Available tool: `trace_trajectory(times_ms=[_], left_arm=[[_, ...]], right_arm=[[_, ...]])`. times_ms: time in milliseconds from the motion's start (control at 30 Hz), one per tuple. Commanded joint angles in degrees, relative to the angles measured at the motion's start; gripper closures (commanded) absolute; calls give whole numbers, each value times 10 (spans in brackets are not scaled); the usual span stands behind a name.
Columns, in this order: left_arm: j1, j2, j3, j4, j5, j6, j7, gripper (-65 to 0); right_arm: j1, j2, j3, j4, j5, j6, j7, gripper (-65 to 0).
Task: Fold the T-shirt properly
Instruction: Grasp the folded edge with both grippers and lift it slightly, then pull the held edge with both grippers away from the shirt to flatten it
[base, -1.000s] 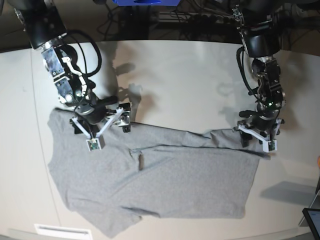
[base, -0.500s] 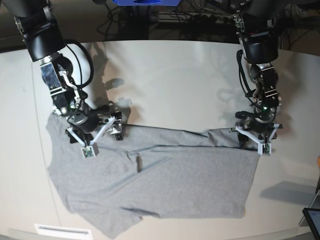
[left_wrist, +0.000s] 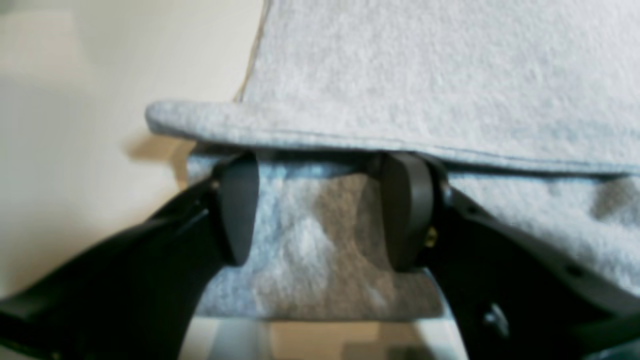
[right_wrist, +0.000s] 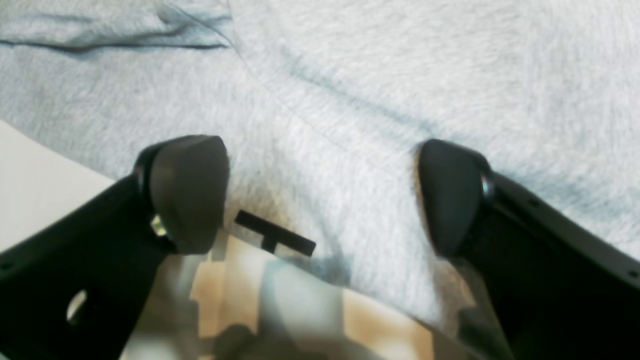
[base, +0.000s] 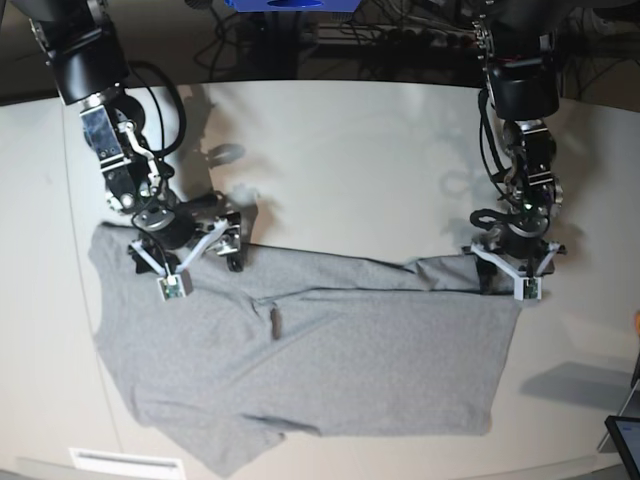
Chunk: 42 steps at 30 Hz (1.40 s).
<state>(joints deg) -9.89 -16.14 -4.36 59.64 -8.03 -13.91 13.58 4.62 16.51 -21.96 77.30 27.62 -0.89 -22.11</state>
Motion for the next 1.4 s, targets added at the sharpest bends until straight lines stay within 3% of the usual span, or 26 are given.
trace_trajectory(times_ms=[0, 700, 1100, 1367], left_arm=[[17, -9, 10, -3, 21, -6, 60, -381], [156, -82, 11, 64, 20, -6, 61, -381], [260, -83, -18, 165, 19, -6, 61, -381], [331, -82, -61, 213, 19, -6, 61, -381]], right_arm=[[-16, 5, -1, -7, 16, -6, -69, -573], [-114, 55, 0, 106, 15, -8, -70, -573], [-158, 56, 0, 131, 15, -8, -70, -573], [-196, 78, 0, 180, 15, -9, -70, -573]])
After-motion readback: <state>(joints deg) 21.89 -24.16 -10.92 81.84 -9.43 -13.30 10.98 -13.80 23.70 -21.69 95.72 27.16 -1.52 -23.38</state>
